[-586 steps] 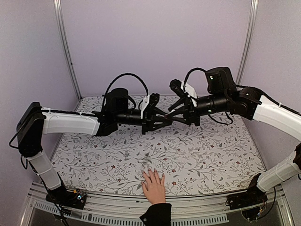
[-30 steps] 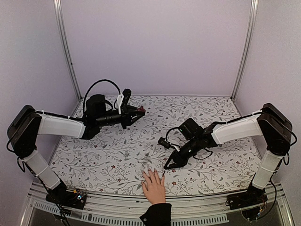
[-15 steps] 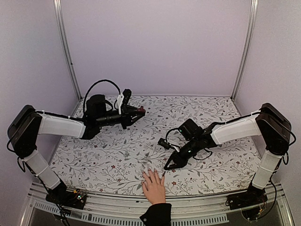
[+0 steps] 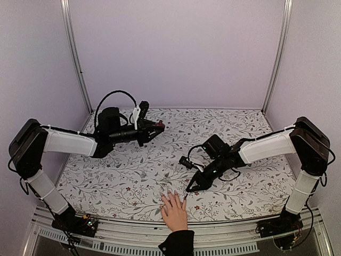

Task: Paint the nails
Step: Paint the nail polish on the nail.

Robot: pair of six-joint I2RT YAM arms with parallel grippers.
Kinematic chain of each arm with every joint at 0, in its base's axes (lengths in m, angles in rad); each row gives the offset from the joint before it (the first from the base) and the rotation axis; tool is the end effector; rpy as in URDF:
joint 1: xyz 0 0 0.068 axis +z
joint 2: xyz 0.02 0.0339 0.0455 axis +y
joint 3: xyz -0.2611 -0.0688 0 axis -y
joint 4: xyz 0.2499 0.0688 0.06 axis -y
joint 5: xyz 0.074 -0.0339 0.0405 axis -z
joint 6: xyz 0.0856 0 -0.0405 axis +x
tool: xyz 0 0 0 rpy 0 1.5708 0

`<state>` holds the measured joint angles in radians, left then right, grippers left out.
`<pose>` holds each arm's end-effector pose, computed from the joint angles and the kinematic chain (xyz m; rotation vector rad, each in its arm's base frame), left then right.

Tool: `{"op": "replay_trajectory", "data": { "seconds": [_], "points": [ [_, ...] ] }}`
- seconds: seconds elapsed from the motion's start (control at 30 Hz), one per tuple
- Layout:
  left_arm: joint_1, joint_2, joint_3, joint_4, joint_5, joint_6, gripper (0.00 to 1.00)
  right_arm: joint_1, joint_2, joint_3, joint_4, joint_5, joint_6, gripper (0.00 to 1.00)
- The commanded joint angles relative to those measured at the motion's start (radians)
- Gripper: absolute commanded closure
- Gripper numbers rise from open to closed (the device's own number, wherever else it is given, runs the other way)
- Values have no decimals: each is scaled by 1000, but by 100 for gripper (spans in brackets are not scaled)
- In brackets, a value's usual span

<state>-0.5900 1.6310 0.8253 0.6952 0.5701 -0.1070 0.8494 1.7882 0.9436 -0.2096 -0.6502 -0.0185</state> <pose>0.3044 -0.2594 0.2193 0.8430 1.5503 -0.9919 0.1971 0.3025 0.0979 -1.3601 2.3602 1.1261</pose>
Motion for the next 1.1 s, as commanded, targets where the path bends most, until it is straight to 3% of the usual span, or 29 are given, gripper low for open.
{"op": "replay_trajectory", "data": {
  "seconds": [0.0,0.53,1.07],
  "points": [
    [15,12,5,30,10,-9,100,-8,-9,26,-1,22,8,100],
    [15,3,2,33,10,-10,100,-12,-98,21,4,-20,3,100],
    [14,-2,-5,37,9,-8,100,10,-27,24,-22,-18,-16,100]
  ]
}}
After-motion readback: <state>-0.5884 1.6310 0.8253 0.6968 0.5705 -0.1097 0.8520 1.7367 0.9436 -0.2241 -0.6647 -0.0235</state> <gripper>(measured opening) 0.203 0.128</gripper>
